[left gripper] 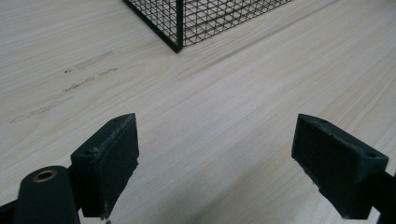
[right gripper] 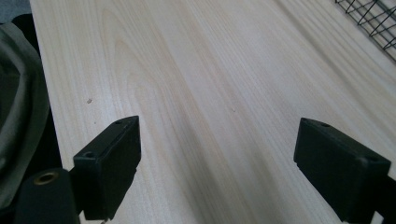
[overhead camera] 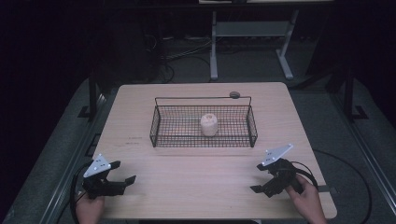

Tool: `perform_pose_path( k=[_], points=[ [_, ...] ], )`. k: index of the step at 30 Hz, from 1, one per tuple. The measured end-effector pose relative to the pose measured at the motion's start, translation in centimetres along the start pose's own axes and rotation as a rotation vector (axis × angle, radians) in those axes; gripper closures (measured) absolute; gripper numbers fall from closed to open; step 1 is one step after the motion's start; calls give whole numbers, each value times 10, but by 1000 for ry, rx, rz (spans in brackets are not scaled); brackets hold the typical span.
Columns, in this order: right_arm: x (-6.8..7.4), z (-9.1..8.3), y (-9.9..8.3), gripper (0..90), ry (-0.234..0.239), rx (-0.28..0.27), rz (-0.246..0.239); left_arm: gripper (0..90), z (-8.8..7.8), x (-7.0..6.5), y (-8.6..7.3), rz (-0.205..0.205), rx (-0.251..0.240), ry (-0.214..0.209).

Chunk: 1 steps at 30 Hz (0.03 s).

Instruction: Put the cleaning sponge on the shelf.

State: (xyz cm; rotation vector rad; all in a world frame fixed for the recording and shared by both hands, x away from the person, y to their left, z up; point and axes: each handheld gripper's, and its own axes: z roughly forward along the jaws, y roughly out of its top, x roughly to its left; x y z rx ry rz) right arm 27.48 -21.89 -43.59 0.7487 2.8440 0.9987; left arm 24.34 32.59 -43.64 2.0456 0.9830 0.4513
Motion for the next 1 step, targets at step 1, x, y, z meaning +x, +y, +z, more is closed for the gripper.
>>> perform_pose_path(
  k=[1],
  points=[
    [2,0,-1,146,-6,2,-2,137,0,0,0,-1,-1,-1]
  ],
)
